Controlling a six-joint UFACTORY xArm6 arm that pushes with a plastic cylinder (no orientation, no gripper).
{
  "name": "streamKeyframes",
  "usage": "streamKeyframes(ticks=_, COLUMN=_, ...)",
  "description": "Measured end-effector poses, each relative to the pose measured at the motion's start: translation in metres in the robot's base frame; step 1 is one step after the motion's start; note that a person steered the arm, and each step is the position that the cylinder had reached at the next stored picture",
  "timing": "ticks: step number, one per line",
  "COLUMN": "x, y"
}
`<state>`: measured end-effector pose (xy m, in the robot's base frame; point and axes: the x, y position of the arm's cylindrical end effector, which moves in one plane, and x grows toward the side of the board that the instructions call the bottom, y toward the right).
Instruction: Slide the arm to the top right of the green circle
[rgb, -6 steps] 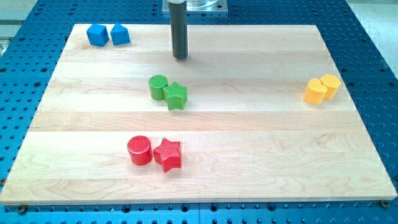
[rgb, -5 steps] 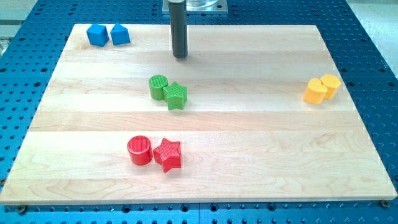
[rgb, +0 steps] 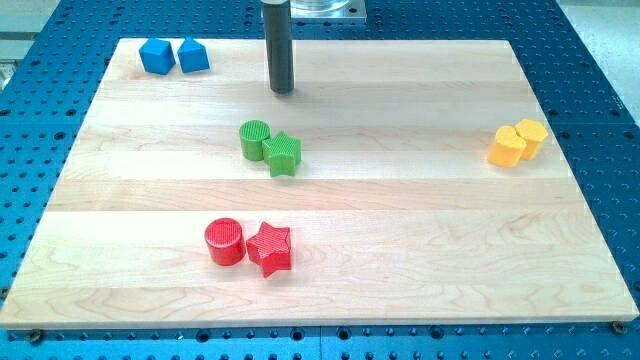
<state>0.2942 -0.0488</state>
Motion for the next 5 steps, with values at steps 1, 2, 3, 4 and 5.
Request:
streamKeyframes(ticks=1, x=0.0000, y=-0.0008)
streamKeyframes(ticks=2, x=0.0000, y=-0.0029)
streamKeyframes(ticks=3, x=0.0000, y=-0.0053)
streamKeyframes(ticks=4, x=0.0000, y=-0.0074)
streamKeyframes(ticks=5, x=0.0000, y=-0.0097)
